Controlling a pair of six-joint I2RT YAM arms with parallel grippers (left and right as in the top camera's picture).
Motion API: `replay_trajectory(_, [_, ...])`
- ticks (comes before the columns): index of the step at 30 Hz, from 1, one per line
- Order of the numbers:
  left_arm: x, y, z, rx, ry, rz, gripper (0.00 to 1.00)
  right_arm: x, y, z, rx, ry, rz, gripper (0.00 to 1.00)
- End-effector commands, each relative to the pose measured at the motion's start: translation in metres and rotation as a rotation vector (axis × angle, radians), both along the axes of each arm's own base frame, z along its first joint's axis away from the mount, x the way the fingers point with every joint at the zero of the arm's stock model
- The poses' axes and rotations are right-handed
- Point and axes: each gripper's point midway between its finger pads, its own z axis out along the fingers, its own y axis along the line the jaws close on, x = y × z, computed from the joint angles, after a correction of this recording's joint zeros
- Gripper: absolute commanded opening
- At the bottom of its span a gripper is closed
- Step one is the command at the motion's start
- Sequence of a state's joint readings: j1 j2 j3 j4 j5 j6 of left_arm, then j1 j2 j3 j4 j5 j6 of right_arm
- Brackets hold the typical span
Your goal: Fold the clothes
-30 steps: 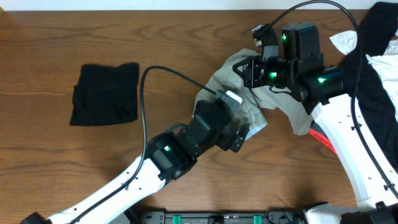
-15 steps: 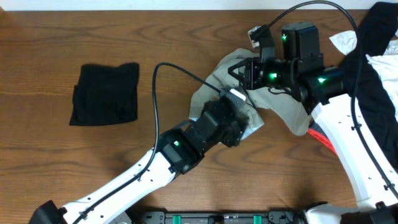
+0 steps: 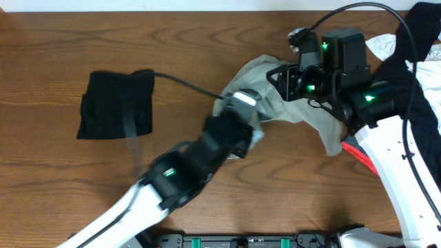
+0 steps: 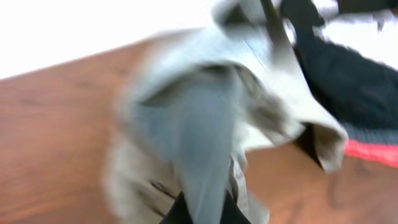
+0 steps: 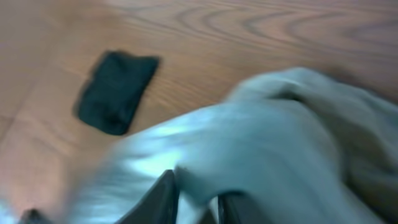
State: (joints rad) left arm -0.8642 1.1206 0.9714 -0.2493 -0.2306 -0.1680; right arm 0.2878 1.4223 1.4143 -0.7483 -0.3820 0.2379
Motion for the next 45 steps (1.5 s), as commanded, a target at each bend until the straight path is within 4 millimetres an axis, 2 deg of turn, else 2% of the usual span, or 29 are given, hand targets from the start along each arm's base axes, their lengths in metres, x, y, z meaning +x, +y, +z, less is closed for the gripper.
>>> replay_trajectory(1, [0.006,0.05,0.056,0.018,-0.186,0.147,0.06,0.009,-0.036,-0.006,-0.152,-0.047,-0.081,0.32])
replay_trajectory(4, [0.002,0.075,0.081,0.016,-0.265,0.2,0.06,0.003,-0.054,-0.019,-0.24,-0.002,-0.108,0.36])
replay_trajectory(8, [-0.001,0.092,0.094,0.013,-0.303,0.236,0.06,-0.009,-0.076,-0.038,-0.355,0.073,-0.159,0.39])
replay_trajectory(12, [0.005,0.106,0.093,0.069,-0.322,0.29,0.06,-0.026,-0.082,-0.057,-0.406,0.155,-0.136,0.42])
replay_trajectory(17, [0.017,0.109,0.082,0.155,-0.315,0.301,0.06,-0.048,-0.084,-0.084,-0.435,0.258,-0.105,0.44])
replay_trajectory(22, [0.031,0.121,0.072,0.193,-0.288,0.352,0.06,-0.076,-0.077,-0.119,-0.455,0.38,-0.086,0.45])
replay_trajectory(27, [0.049,0.149,0.07,0.205,-0.28,0.455,0.06,-0.096,-0.062,-0.146,-0.49,0.423,-0.03,0.46])
replay_trajectory(32, [0.059,0.161,0.062,0.229,-0.259,0.498,0.06,-0.106,-0.036,-0.159,-0.543,0.369,0.053,0.48])
replay_trajectory(41, [0.066,0.158,0.051,0.253,-0.234,0.494,0.06,-0.121,-0.002,-0.169,-0.71,0.196,0.131,0.57])
replay_trajectory(45, [0.066,0.158,0.052,0.248,-0.239,0.495,0.06,-0.12,-0.004,-0.168,-0.769,0.139,0.045,0.59])
